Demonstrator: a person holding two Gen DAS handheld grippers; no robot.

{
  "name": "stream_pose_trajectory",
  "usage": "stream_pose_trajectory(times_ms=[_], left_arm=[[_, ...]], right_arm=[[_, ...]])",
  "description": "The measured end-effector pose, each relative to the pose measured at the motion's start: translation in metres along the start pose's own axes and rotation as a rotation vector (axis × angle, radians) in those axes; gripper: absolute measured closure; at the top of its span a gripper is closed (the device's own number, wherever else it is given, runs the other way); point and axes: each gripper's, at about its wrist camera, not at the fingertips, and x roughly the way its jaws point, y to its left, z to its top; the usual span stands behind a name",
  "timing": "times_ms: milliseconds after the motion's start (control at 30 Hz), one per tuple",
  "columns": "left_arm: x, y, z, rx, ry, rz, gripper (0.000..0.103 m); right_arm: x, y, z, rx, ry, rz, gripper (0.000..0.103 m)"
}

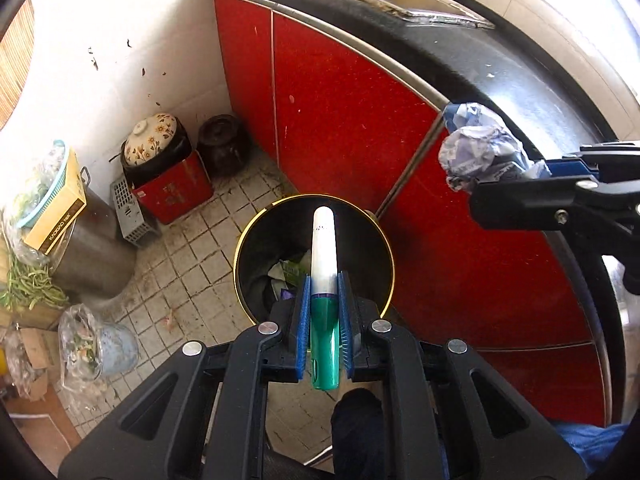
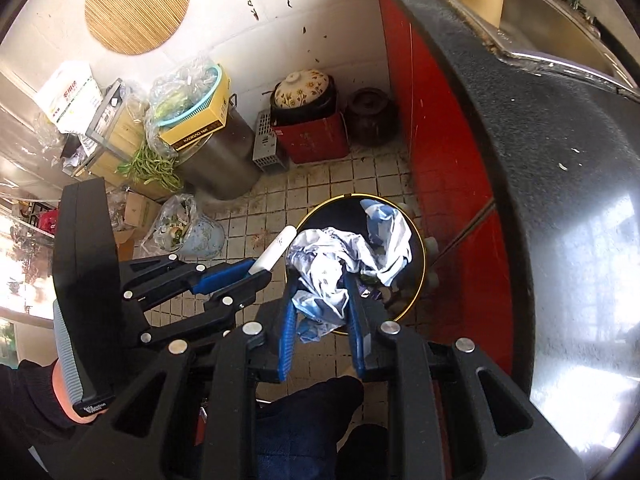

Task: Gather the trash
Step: 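Carry marker and foil over the trash bin and open both tools, then swing both tools back over the countertop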

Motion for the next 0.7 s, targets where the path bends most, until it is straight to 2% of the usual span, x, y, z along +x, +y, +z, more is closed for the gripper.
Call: stream_pose_trajectory(times_ms=[300, 367, 400, 433, 467, 500, 533, 567, 667, 700], left_arm=[[0.019, 0.012, 0.005, -0.011, 0.01, -0.037, 0.09], [0.022, 0.016, 0.007, -0.017, 0.009, -0.041, 0.087], [0.025, 0.018, 0.007, -0.019, 0.021, -0.039, 0.078], [0.027, 0.018, 0.007, -0.019, 0.028, -0.038, 0.071], [0.029, 0.019, 0.007, -0.02, 0.028, -0.036, 0.056], [0.029, 0.02, 0.007, -0.02, 0.021, -0.036, 0.048], [0.029, 0.021, 0.006, -0.02, 0.017, -0.033, 0.045], [0.028, 0.021, 0.006, -0.019, 0.017, -0.031, 0.041], [0.025, 0.022, 0.005, -0.019, 0.02, -0.025, 0.036], [0.022, 0.021, 0.005, -0.019, 0.018, -0.023, 0.026]], right_arm=[[0.015, -0.005, 0.021, 0.002, 0.024, -0.012, 0.08], [0.017, -0.006, 0.025, -0.001, 0.024, -0.017, 0.078], [0.018, -0.008, 0.026, 0.0, 0.028, -0.025, 0.076], [0.02, -0.009, 0.028, 0.005, 0.032, -0.021, 0.07], [0.021, -0.009, 0.03, 0.011, 0.036, -0.015, 0.055], [0.019, -0.009, 0.029, 0.012, 0.029, -0.021, 0.049], [0.018, -0.009, 0.03, 0.008, 0.017, -0.033, 0.038], [0.019, -0.008, 0.031, 0.007, 0.015, -0.033, 0.035], [0.013, -0.009, 0.031, 0.011, 0.009, -0.027, 0.035], [0.01, -0.01, 0.03, 0.013, 0.005, -0.026, 0.034]])
